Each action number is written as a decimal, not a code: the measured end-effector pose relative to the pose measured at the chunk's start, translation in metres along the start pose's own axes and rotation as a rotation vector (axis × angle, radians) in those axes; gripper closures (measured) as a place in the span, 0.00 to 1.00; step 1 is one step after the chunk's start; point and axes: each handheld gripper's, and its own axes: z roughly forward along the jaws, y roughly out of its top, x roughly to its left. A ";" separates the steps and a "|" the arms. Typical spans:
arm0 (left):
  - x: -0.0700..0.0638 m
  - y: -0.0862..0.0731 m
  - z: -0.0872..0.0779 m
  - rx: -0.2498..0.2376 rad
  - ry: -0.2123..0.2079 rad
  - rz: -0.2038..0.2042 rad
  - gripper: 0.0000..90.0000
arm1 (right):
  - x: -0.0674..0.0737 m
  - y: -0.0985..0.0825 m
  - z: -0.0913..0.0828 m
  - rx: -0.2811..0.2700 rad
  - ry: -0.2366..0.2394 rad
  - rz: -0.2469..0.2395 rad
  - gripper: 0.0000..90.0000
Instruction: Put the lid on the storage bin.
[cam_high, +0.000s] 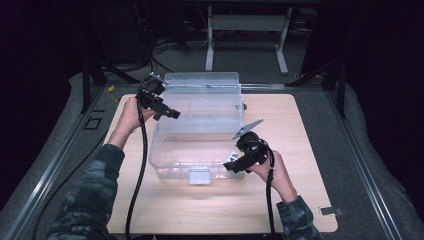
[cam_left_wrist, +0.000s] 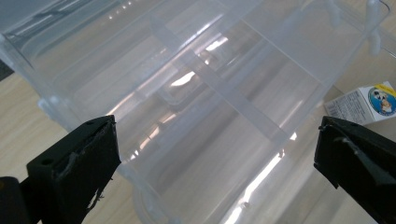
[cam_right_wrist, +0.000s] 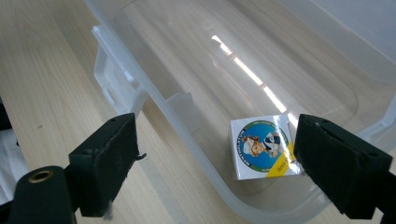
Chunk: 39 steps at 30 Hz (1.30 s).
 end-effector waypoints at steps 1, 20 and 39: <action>0.000 0.006 0.004 0.007 0.006 0.005 0.00 | 0.001 0.000 0.001 0.003 -0.001 -0.004 0.16; 0.010 0.037 0.034 0.015 0.044 0.036 0.21 | 0.014 0.005 0.021 -0.003 0.037 -0.060 0.33; 0.006 0.037 0.049 0.020 0.057 0.077 0.65 | 0.027 0.006 0.038 0.047 0.007 -0.087 0.68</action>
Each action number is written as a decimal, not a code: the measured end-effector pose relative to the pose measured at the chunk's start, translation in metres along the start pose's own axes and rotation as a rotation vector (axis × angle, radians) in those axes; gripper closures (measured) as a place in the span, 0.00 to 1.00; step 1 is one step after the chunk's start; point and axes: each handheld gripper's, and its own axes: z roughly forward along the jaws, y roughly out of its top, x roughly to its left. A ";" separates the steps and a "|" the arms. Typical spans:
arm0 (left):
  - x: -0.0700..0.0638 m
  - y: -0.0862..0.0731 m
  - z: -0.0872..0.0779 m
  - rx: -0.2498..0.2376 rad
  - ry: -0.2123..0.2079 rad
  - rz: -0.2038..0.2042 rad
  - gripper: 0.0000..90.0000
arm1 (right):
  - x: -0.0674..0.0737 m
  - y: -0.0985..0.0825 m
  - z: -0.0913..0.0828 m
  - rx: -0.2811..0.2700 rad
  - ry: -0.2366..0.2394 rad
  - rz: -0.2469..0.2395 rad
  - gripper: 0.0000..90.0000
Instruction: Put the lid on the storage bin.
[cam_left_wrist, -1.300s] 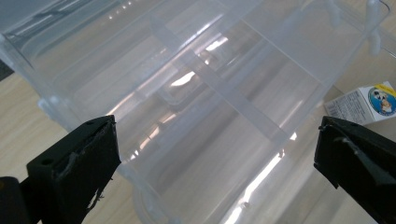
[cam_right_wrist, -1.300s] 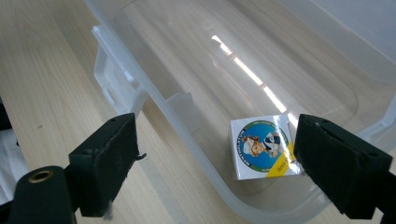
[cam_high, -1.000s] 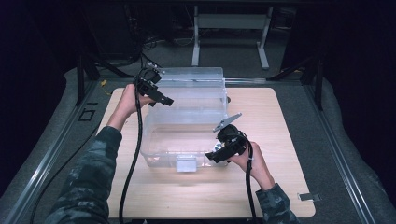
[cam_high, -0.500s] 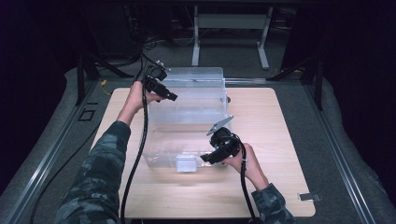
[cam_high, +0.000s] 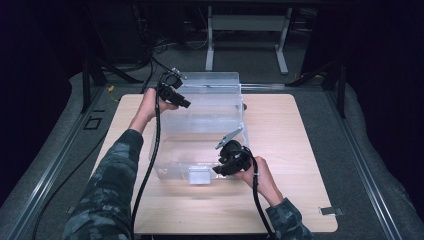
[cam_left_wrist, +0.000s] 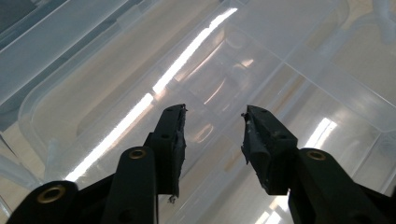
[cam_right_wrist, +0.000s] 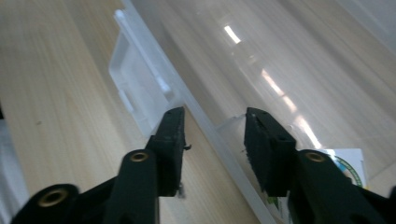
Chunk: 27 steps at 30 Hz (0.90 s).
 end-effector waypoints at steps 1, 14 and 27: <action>0.000 0.000 0.000 0.000 0.000 0.000 0.65 | 0.000 0.000 0.000 0.000 0.000 0.000 0.68; -0.003 -0.003 0.000 -0.018 -0.005 -0.016 0.74 | 0.003 -0.007 0.008 -0.028 -0.021 0.061 0.70; -0.004 -0.002 0.000 -0.005 -0.012 -0.011 0.78 | 0.005 -0.014 0.014 -0.078 -0.045 0.084 0.70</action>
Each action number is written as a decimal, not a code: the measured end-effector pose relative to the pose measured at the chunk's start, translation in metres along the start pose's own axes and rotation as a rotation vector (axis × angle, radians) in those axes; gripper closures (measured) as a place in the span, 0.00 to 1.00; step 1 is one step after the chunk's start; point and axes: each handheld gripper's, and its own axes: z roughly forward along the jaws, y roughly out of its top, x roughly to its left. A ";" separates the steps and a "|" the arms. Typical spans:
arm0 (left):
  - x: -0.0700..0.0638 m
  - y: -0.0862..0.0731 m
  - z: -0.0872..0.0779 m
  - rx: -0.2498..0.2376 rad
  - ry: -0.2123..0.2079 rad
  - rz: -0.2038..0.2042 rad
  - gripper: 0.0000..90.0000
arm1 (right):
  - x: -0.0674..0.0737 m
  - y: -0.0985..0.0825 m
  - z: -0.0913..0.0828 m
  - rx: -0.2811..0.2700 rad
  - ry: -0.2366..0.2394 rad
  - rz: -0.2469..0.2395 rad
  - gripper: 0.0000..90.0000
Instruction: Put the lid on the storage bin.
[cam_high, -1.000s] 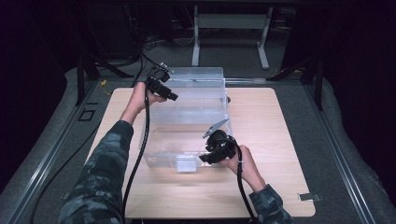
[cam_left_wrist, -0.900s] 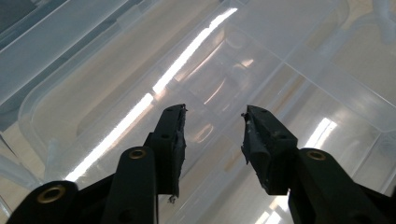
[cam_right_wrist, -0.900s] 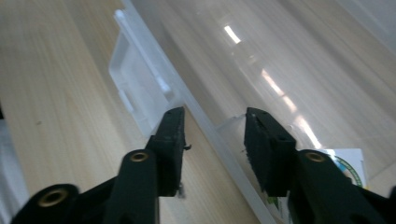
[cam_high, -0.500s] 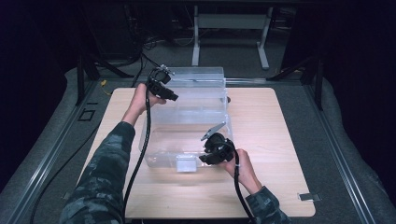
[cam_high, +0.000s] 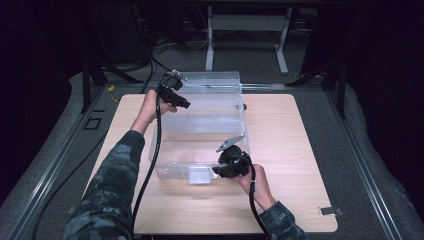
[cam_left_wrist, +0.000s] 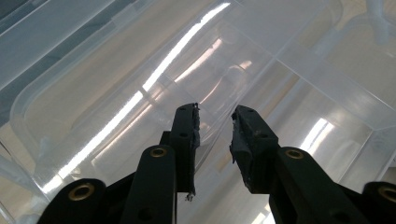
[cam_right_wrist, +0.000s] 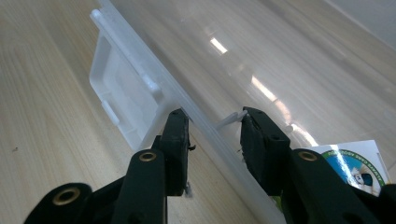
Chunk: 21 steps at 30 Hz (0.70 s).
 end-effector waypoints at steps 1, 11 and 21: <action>0.000 0.000 0.000 0.001 -0.002 0.000 0.78 | 0.000 0.000 0.000 -0.001 0.001 0.003 0.70; -0.003 0.003 -0.005 0.018 -0.011 0.021 0.81 | 0.001 -0.002 0.001 -0.028 -0.003 0.012 0.68; -0.010 0.003 -0.012 0.016 -0.010 0.031 0.82 | 0.001 -0.003 0.003 -0.044 -0.004 0.014 0.67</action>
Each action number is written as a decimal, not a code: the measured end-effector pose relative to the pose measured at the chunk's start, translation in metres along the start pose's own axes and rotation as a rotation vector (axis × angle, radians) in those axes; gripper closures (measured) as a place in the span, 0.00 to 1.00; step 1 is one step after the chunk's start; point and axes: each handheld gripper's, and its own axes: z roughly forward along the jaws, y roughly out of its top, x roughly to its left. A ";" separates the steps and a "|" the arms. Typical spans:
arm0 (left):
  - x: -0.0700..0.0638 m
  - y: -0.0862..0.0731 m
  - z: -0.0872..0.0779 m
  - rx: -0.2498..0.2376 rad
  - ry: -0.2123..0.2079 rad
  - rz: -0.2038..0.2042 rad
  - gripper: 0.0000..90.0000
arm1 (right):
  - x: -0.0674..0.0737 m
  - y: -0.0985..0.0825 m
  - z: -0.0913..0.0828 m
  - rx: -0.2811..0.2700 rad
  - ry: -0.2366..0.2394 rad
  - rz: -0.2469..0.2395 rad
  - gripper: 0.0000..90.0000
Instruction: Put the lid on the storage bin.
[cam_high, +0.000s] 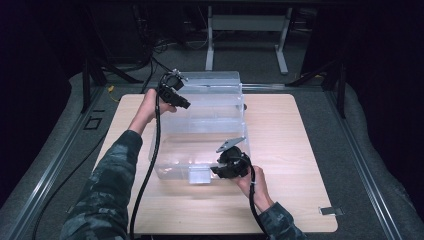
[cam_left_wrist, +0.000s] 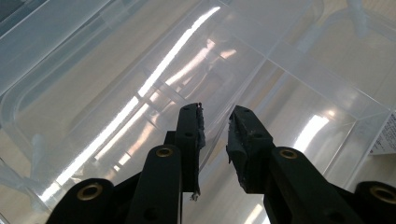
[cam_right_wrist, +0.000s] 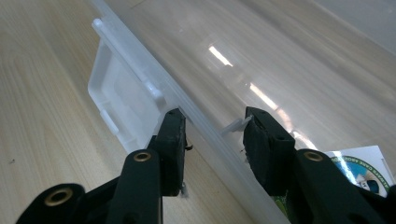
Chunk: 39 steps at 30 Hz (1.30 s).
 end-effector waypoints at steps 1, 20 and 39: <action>0.000 0.000 0.000 0.000 0.000 0.000 0.82 | 0.000 0.000 0.000 0.006 0.002 -0.002 0.67; -0.023 -0.013 -0.028 -0.057 -0.009 0.044 0.83 | 0.001 0.001 0.000 0.014 -0.011 -0.008 0.66; -0.047 -0.032 -0.045 -0.097 0.013 0.094 0.84 | 0.002 0.001 0.001 0.026 -0.014 -0.010 0.66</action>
